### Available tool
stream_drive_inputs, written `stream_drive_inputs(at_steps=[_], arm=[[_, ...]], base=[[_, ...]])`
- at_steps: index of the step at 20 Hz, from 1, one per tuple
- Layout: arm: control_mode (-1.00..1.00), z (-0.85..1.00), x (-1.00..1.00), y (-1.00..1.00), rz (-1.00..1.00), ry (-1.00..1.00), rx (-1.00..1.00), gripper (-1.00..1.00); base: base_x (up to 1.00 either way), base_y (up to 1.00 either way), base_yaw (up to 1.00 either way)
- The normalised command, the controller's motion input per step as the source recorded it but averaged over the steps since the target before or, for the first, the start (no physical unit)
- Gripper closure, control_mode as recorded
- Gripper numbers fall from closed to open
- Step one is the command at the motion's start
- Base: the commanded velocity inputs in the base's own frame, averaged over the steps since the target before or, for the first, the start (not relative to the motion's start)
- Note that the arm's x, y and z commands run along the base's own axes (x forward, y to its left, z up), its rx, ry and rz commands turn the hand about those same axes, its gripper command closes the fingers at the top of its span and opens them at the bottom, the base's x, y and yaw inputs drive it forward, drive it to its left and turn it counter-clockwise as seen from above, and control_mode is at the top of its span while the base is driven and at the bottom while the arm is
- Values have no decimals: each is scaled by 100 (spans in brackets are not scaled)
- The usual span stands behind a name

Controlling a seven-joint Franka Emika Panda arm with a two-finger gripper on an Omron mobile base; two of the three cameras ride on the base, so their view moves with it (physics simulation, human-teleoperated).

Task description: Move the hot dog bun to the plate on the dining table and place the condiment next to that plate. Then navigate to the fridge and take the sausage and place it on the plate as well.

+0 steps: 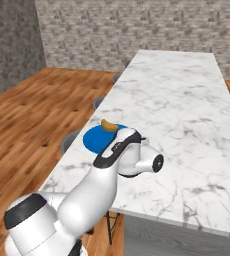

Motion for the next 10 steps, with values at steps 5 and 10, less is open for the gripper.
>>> stream_drive_inputs(at_steps=[5, 10], arm=[[-100, -28, 35, 0, 5, -4, 0, 100], [-100, -36, 28, -3, 5, 0, 0, 100]], base=[[0, 0, 0], [0, 0, 0]])
